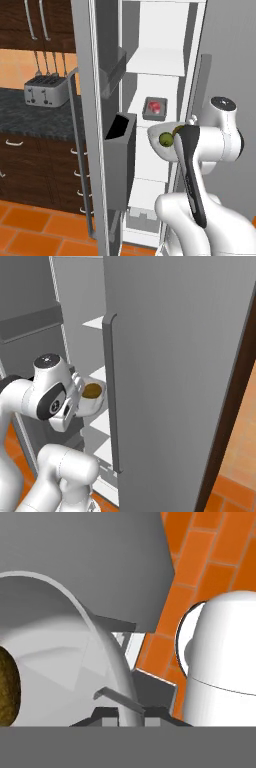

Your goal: Take the meat container that has the steak and place it on the second highest rack of the freezer. Then take the vegetable container that has the avocado and lime and place it on the highest rack of the freezer.

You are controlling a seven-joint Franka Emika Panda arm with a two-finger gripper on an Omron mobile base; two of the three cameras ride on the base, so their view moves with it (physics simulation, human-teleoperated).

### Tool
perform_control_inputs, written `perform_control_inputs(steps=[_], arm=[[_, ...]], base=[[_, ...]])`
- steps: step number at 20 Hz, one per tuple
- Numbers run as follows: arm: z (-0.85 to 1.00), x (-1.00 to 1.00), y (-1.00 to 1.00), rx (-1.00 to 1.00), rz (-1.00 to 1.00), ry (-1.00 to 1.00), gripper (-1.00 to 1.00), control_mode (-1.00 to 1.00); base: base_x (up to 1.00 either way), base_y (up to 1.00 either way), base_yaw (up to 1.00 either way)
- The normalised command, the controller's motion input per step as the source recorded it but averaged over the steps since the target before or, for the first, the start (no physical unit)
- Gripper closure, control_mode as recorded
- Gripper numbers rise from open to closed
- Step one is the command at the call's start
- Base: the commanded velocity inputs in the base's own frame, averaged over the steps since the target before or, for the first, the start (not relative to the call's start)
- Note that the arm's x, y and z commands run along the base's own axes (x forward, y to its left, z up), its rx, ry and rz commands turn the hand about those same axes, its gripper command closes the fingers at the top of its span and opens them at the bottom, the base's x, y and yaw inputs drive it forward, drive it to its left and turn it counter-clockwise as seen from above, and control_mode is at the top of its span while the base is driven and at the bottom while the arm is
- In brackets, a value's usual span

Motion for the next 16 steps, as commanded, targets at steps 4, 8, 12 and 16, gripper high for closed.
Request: perform_control_inputs(steps=[4, 8, 12, 16], arm=[[0.3, -0.03, 0.0, 0.0, -0.03, -0.16, 1.0, -1.0], [0.59, 0.0, 0.04, 0.0, -0.02, -0.23, 1.0, -1.0], [0.61, -0.02, 0.04, 0.0, -0.01, -0.23, 1.0, -1.0], [0.66, -0.02, 0.0, 0.0, -0.02, -0.21, 1.0, -1.0]], base=[[0.0, 0.0, 0.0], [0.0, 0.0, 0.0], [0.0, 0.0, 0.0], [0.0, 0.0, 0.0]])
